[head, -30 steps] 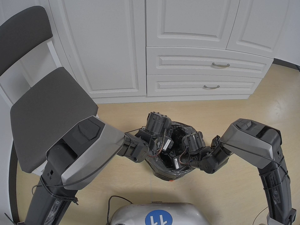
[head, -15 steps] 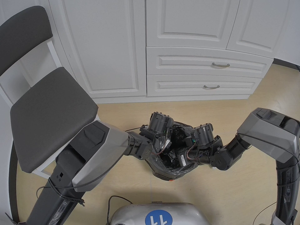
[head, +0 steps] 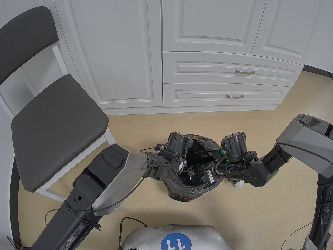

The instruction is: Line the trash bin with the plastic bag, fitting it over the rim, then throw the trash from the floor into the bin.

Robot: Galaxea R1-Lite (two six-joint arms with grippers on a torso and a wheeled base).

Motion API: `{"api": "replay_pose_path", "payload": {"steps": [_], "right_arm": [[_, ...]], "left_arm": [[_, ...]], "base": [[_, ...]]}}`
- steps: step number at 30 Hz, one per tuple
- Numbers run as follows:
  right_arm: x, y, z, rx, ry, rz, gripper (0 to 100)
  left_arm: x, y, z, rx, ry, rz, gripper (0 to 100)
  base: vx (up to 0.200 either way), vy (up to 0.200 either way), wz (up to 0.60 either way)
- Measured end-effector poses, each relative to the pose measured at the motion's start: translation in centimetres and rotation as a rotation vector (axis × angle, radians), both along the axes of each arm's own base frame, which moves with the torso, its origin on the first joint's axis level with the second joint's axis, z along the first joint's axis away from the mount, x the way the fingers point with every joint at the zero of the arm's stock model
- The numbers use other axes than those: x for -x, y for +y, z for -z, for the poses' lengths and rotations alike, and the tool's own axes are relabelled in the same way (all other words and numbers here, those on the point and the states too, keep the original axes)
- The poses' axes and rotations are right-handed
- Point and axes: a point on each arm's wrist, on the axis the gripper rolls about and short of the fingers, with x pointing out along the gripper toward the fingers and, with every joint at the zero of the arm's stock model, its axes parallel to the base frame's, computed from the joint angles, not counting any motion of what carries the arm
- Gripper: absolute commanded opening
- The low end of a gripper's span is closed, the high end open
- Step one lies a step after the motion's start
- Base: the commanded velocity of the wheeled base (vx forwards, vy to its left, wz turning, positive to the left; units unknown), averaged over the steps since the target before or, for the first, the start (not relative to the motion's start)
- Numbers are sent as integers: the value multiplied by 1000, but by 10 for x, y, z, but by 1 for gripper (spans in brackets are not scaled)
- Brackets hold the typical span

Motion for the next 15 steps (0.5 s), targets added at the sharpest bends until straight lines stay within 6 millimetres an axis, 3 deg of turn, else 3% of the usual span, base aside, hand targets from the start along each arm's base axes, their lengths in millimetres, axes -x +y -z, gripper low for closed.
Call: {"api": "replay_pose_path", "payload": {"steps": [9, 15], "right_arm": [[-2, -8, -5, -5, -11, 20, 0], [-1, -11, -10, -12, -17, 27, 0]], "left_arm": [[-7, 9, -15, 98, -10, -72, 100], [17, -6, -41, 175, 45, -81, 100]], "base": [[0, 0, 0], [0, 0, 0]]}}
